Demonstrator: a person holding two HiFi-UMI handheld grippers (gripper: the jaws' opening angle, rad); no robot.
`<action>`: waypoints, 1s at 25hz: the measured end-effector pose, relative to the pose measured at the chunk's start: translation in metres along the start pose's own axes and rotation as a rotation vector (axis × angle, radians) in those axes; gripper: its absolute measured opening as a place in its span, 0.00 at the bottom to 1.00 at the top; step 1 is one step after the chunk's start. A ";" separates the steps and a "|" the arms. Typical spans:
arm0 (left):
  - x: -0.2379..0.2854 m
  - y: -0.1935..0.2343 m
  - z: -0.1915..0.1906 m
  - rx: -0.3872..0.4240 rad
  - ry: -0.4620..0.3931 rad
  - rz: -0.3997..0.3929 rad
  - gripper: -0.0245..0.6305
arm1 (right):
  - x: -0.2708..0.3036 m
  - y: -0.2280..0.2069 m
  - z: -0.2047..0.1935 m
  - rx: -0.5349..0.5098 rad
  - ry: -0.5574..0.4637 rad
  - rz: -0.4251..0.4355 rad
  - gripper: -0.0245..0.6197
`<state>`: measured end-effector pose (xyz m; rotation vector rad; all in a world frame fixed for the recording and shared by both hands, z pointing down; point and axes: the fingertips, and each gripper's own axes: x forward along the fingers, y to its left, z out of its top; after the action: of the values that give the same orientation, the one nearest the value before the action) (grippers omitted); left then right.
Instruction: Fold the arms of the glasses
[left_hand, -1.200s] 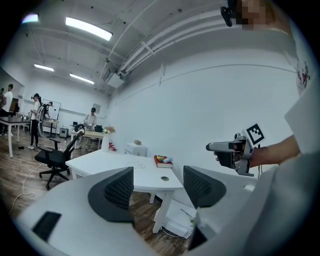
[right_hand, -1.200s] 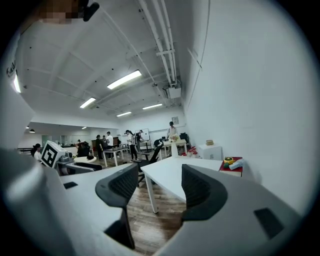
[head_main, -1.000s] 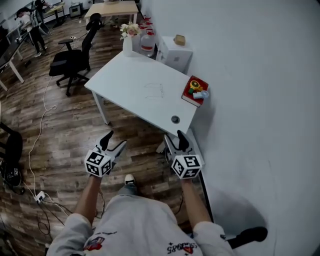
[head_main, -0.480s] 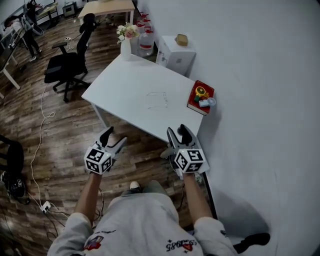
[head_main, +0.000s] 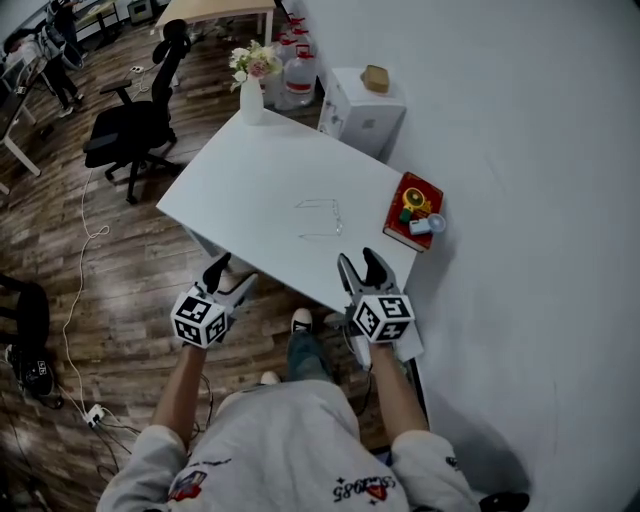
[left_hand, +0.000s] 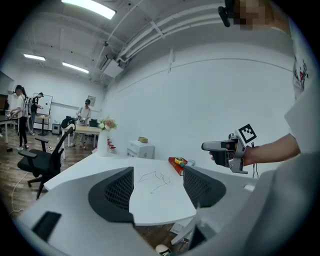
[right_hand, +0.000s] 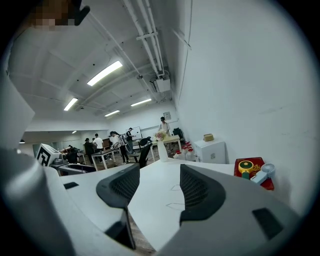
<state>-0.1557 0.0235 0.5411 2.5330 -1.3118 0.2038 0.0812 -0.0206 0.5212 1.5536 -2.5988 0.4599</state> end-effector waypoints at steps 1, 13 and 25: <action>0.014 0.007 0.003 -0.001 0.003 0.006 0.51 | 0.015 -0.011 0.001 0.004 0.011 0.009 0.41; 0.156 0.075 0.053 -0.027 0.004 0.086 0.51 | 0.163 -0.105 0.015 -0.034 0.181 0.165 0.39; 0.241 0.096 0.048 -0.071 0.051 0.078 0.51 | 0.226 -0.162 -0.053 -0.013 0.459 0.260 0.35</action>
<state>-0.0952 -0.2314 0.5739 2.4041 -1.3751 0.2318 0.1083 -0.2682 0.6562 0.9604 -2.4285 0.7202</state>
